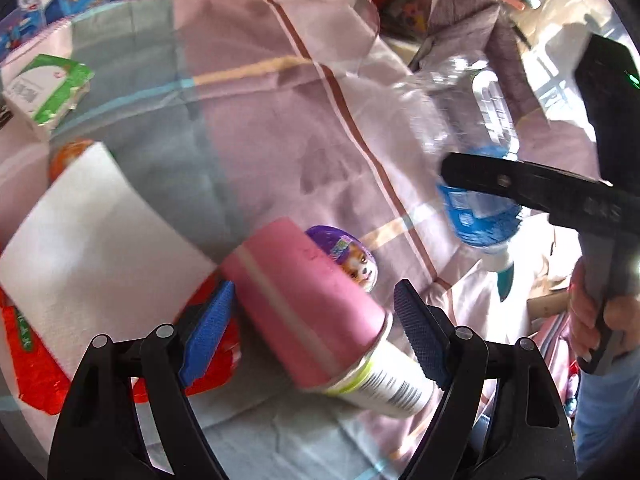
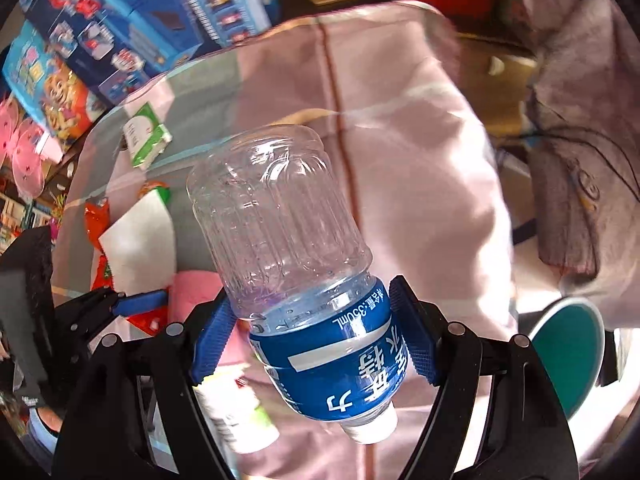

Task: Collect trash
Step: 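Grasp the pink paper cup with the left gripper while the right holds the bottle, then carry the cup and bottle over the teal bin and open both grippers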

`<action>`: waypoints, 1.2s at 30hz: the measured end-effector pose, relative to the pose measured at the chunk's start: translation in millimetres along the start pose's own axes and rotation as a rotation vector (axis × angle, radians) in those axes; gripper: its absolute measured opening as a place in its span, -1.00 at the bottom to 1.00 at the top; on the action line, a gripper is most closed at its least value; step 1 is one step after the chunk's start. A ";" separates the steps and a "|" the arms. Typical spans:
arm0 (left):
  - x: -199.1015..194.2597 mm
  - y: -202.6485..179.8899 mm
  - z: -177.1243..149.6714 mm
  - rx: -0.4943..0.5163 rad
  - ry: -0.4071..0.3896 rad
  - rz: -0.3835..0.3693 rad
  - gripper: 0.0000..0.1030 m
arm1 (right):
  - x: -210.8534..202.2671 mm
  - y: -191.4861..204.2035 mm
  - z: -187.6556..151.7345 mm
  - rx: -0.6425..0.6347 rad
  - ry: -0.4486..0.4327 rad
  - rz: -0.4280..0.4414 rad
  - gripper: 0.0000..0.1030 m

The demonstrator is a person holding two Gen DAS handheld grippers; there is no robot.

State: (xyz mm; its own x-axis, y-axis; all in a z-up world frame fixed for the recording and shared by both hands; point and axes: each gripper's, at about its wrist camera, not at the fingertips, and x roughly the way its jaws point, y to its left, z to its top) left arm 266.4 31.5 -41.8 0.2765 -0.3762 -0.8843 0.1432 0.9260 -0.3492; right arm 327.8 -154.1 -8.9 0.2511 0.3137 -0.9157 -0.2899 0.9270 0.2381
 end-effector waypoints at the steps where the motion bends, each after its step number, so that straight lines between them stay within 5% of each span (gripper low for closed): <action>1: 6.9 -4.4 2.3 0.008 0.009 0.047 0.59 | -0.8 -7.1 -3.5 0.010 0.003 0.003 0.39; 6: 26.6 -8.6 2.4 -0.003 0.053 0.120 0.46 | -6.1 -42.1 -25.0 0.055 0.002 0.026 0.39; 9: 18.3 -19.6 0.4 0.028 0.001 0.171 0.25 | -9.2 -61.3 -38.4 0.094 -0.010 0.048 0.39; 17: -29.7 -47.1 10.3 0.038 -0.166 0.209 0.24 | -25.7 -103.9 -68.5 0.194 -0.051 0.102 0.39; 25: -26.7 -123.4 10.2 0.155 -0.175 0.133 0.25 | -71.2 -149.3 -101.4 0.273 -0.137 0.111 0.39; 36: 32.9 -259.7 14.3 0.348 -0.115 -0.004 0.26 | -132.9 -266.2 -179.4 0.522 -0.260 0.061 0.39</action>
State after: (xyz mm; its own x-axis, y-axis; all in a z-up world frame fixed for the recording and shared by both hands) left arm 251.9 -221.9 24.3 0.3773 -0.3991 -0.8357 0.4539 0.8663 -0.2087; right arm 205.9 -479.5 -8.6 0.4860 0.3483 -0.8015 0.1662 0.8636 0.4761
